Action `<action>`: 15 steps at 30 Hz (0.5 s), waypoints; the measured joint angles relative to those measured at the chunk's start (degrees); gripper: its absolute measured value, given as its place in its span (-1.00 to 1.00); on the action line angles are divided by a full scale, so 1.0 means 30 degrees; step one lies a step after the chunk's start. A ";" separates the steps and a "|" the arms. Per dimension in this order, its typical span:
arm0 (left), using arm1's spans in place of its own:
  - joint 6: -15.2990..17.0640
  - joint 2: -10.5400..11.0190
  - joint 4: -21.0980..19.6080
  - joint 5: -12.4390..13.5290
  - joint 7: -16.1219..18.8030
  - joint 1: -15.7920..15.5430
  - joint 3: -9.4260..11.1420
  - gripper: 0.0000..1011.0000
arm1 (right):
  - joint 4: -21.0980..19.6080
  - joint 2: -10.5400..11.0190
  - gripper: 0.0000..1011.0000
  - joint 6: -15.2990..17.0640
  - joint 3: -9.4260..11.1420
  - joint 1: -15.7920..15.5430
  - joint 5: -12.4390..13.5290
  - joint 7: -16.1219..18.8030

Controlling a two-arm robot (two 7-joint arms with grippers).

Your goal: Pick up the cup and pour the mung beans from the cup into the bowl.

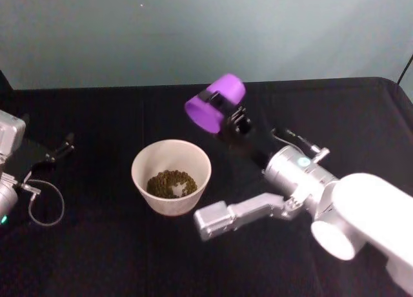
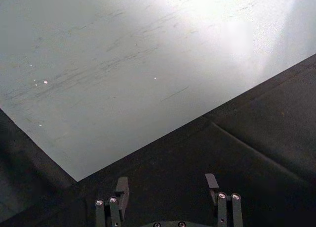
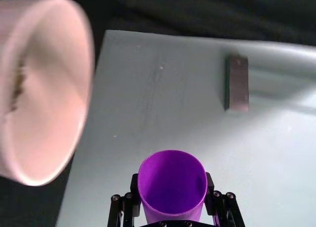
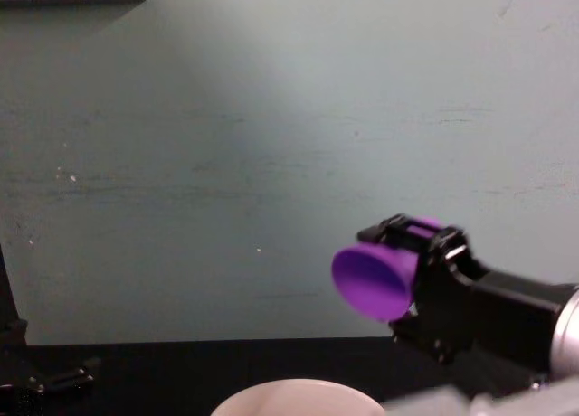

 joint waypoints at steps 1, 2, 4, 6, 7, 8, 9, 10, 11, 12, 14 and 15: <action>-0.0001 -0.0001 -0.0001 -0.0001 0.0000 0.0002 0.0000 0.98 | -0.0207 0.0040 0.44 -0.0542 0.0609 -0.0233 0.1380 0.0086; -0.0001 -0.0001 -0.0001 -0.0001 0.0000 0.0002 0.0000 0.98 | -0.0317 0.0069 0.44 -0.0845 0.0907 -0.0339 0.2091 0.0189; -0.0001 0.0000 0.0000 0.0000 0.0000 0.0001 0.0000 0.98 | -0.0665 0.0198 0.44 -0.1834 0.1921 -0.0668 0.4586 0.0717; -0.0001 0.0000 -0.0001 0.0000 -0.0001 0.0001 -0.0001 0.98 | -0.0876 0.0341 0.44 -0.2804 0.3004 -0.0939 0.7555 0.1816; 0.0000 0.0000 0.0000 -0.0001 0.0000 0.0001 0.0000 0.98 | -0.0876 0.0341 0.44 -0.2804 0.3004 -0.0939 0.7555 0.1816; -0.0001 0.0000 -0.0001 0.0000 0.0000 0.0000 0.0000 0.98 | -0.0864 0.0368 0.44 -0.3404 0.3721 -0.1069 0.9619 0.2599; -0.0001 0.0000 0.0000 0.0000 -0.0001 0.0002 0.0000 0.98 | -0.0780 0.0379 0.44 -0.3704 0.4031 -0.1115 1.0644 0.3059; -0.0001 0.0000 0.0000 0.0000 0.0000 0.0001 0.0000 0.98 | -0.0660 0.0393 0.44 -0.3962 0.4348 -0.1151 1.1546 0.3480; -0.0001 0.0000 0.0000 -0.0001 0.0000 0.0001 0.0000 0.98 | -0.0379 0.0402 0.44 -0.4460 0.4891 -0.1204 1.3501 0.4395; -0.0001 -0.0001 0.0000 0.0001 0.0000 0.0001 -0.0001 0.98 | -0.0215 0.0407 0.44 -0.4675 0.5174 -0.1239 1.4404 0.4816; -0.0001 -0.0001 -0.0001 0.0000 -0.0001 0.0001 0.0000 0.98 | 0.0187 0.0455 0.44 -0.5120 0.5832 -0.1348 1.6828 0.6168; -0.0001 0.0000 0.0000 -0.0001 0.0000 0.0000 0.0000 0.98 | 0.0340 0.0475 0.44 -0.5229 0.6039 -0.1384 1.7765 0.6702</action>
